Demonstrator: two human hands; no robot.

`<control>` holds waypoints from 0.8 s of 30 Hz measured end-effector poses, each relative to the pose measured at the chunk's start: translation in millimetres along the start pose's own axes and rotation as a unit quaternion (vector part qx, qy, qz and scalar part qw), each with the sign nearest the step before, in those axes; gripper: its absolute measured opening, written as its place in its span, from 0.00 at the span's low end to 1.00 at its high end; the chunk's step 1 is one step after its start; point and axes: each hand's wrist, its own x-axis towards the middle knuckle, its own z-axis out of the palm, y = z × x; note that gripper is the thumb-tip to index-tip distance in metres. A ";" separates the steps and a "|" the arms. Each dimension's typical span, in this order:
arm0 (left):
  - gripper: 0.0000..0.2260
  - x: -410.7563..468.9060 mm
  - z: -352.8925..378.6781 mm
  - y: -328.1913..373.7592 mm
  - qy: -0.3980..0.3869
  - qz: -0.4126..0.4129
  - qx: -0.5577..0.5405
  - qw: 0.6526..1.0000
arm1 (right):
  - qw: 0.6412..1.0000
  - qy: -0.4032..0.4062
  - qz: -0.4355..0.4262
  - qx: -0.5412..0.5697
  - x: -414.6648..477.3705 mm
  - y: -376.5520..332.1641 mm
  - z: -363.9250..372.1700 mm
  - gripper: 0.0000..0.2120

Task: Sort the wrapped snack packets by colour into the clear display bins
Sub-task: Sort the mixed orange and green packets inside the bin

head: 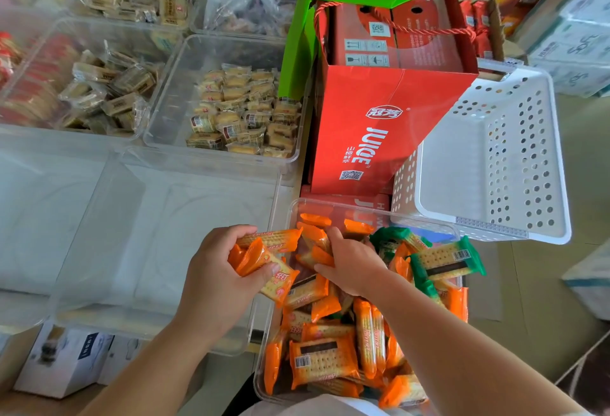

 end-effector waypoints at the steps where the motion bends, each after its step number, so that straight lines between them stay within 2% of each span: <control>1: 0.26 0.3 0.1 -0.2 0.000 0.001 0.001 1.000 | 1.000 -0.003 -0.002 0.010 0.8 -0.1 -1.5 0.23; 10: 0.26 1.4 0.9 0.4 -0.001 0.008 -0.002 1.000 | 0.981 0.052 -0.003 0.187 -1.1 9.0 -6.2 0.21; 17: 0.26 0.9 2.3 1.7 -0.007 0.009 -0.004 1.000 | 0.979 0.082 -0.023 0.186 -10.3 15.4 -7.4 0.17; 22: 0.26 1.8 2.1 2.7 -0.004 0.010 -0.004 1.000 | 0.978 0.030 -0.032 0.204 -13.3 14.1 -9.6 0.13; 24: 0.26 2.3 2.2 3.4 -0.005 0.010 -0.003 1.000 | 0.977 0.034 -0.036 0.206 -12.8 12.2 -14.0 0.12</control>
